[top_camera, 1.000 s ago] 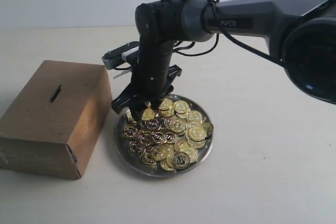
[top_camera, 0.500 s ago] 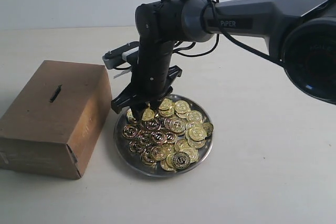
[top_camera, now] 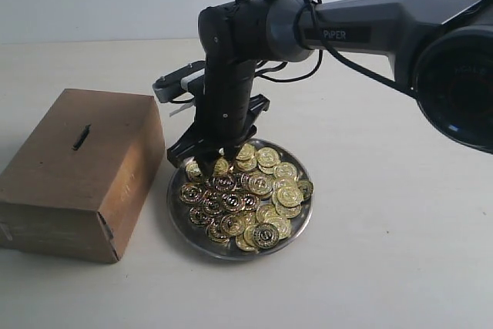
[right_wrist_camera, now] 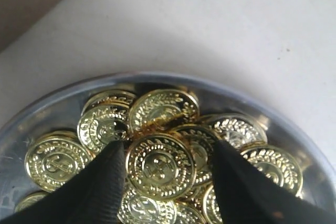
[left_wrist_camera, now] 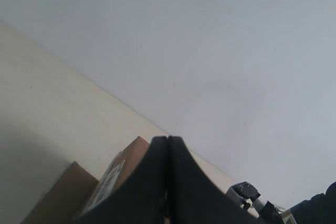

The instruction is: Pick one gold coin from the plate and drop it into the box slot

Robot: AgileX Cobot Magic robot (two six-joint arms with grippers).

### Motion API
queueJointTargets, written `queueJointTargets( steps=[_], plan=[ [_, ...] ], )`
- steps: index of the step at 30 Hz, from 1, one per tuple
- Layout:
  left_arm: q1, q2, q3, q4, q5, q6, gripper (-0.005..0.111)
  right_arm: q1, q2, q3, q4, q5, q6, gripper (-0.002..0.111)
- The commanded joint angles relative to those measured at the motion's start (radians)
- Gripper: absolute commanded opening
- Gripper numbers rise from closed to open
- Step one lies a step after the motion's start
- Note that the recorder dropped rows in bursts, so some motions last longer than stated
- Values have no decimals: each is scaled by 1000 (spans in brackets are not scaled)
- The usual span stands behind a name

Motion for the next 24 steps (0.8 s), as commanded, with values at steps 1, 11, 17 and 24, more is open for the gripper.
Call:
queueJointTargets(
  steps=[1,11,17,24],
  plan=[
    [-5,-6,0,-2,-6,3,0,30,0,-10,-81,-3,26,49],
    [-5,-6,0,-2,-6,3,0,34,0,-10,-85,-14,28,49],
    [-5,-6,0,-2,-6,3,0,34,0,-10,-76,-14,33,49],
    [-5,-6,0,-2,-6,3,0,34,4,-10,-80,-14,47,49]
  ],
)
